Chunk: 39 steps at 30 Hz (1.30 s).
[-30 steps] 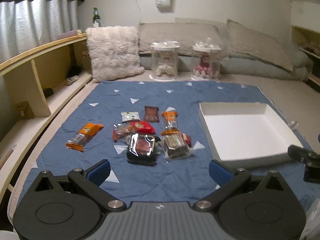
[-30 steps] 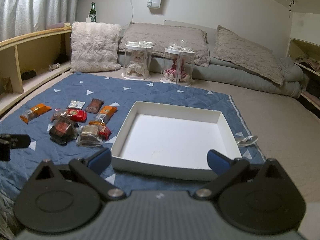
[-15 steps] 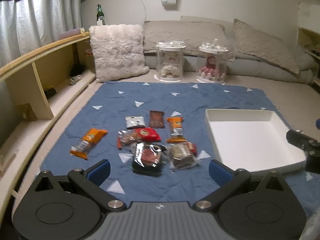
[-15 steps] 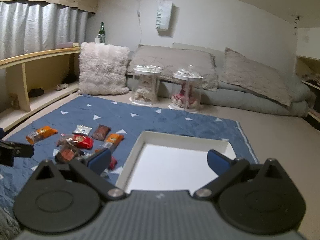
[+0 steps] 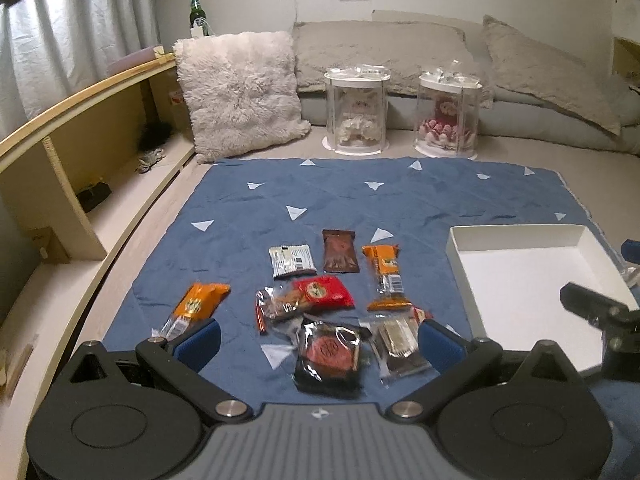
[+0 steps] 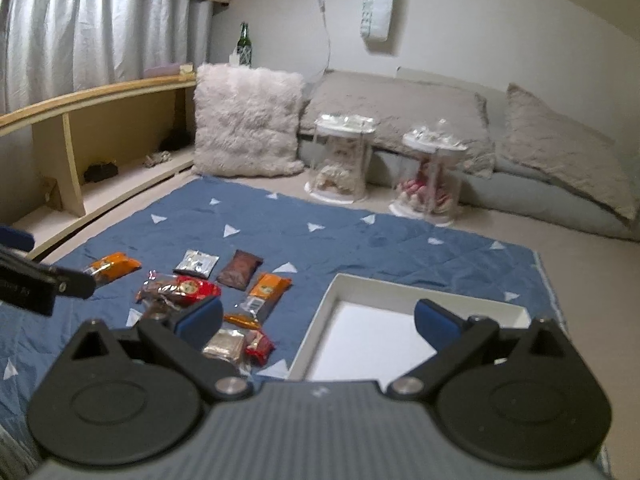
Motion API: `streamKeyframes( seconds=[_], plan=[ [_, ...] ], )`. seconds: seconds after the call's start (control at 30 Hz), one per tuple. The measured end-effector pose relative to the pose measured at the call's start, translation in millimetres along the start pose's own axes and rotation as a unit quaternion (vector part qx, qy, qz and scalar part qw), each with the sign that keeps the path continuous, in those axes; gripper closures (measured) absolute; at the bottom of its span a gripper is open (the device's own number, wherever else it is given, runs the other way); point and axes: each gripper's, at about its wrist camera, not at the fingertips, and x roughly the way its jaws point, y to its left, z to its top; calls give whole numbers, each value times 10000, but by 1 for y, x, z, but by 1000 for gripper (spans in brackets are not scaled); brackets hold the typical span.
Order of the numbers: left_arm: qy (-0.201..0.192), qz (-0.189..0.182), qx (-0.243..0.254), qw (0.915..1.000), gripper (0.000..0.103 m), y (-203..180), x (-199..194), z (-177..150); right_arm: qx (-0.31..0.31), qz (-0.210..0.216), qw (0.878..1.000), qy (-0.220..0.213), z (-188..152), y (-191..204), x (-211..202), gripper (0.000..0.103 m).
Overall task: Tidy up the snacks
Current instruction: 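Move left tool toward black mooncake pack while right tool approaches silver-wrapped cake, then close left tool on black mooncake pack while right tool grasps silver-wrapped cake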
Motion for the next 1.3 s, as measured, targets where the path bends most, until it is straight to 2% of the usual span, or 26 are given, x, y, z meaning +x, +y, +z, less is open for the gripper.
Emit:
streamKeyframes(
  seconds=[0.13,0.27,0.47,0.57,0.67,0.87,1.0,1.03,1.17,1.3],
  plan=[
    [19,-14,216,9998,0,-1,24,6,-50,65,9999,144,6,5,22,0],
    [77,-6,488,9988,0,-1,48,7,269,277,9983,430,11,4,48,0],
    [538,-399,773,9948,0,2,83,3,742,779,9922,626,11,4,78,0],
    [683,-388,806,9936,0,5,100,-4,1006,1110,9855,799,13,1,94,0],
    [778,-575,923,9910,0,6,112,-11,1127,1135,9822,986,12,5,113,0],
    [853,-851,1150,9860,0,1,127,-20,1268,1183,9704,1679,8,23,159,0],
    [956,-762,1298,9840,0,-2,137,-23,1364,1185,9580,2228,3,29,186,1],
    [993,-789,1289,9835,0,-2,140,-23,1428,1188,9533,2382,1,30,191,4],
    [1170,-792,1363,9805,0,-1,153,-26,1627,1236,9388,2773,-8,32,207,29],
    [1287,-780,1397,9787,0,-1,160,-26,1685,1322,9295,3004,-19,41,218,31]
  ],
)
